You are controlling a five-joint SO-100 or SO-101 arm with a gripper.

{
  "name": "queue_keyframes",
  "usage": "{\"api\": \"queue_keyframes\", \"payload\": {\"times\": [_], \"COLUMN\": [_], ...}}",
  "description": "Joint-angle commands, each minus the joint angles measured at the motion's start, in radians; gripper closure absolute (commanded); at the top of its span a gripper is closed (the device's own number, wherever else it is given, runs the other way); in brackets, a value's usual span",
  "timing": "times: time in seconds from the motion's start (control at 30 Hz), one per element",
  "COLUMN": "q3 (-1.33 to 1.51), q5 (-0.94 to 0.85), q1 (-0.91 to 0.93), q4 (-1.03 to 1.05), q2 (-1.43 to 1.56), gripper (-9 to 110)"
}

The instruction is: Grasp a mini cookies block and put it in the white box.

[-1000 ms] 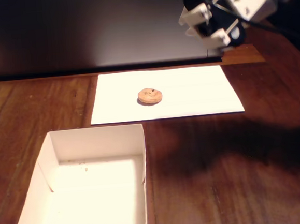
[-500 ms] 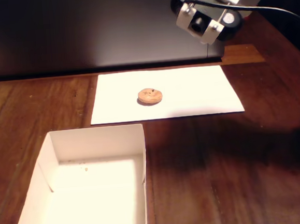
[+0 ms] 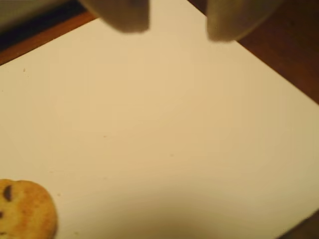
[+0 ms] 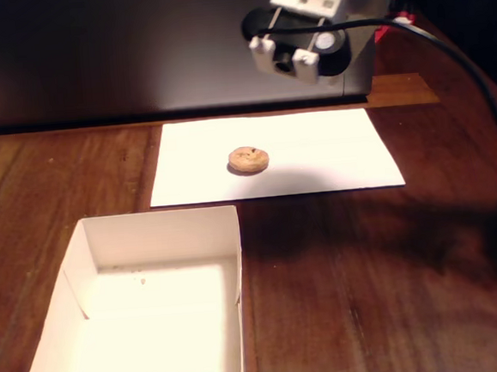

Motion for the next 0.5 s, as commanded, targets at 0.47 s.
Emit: {"api": "queue_keyframes", "payload": {"times": [0.47], "q3": [-0.437], "q5": [0.034], "q1": [-0.003], "q4": [0.054], "q2": [-0.399], "gripper": [92]}}
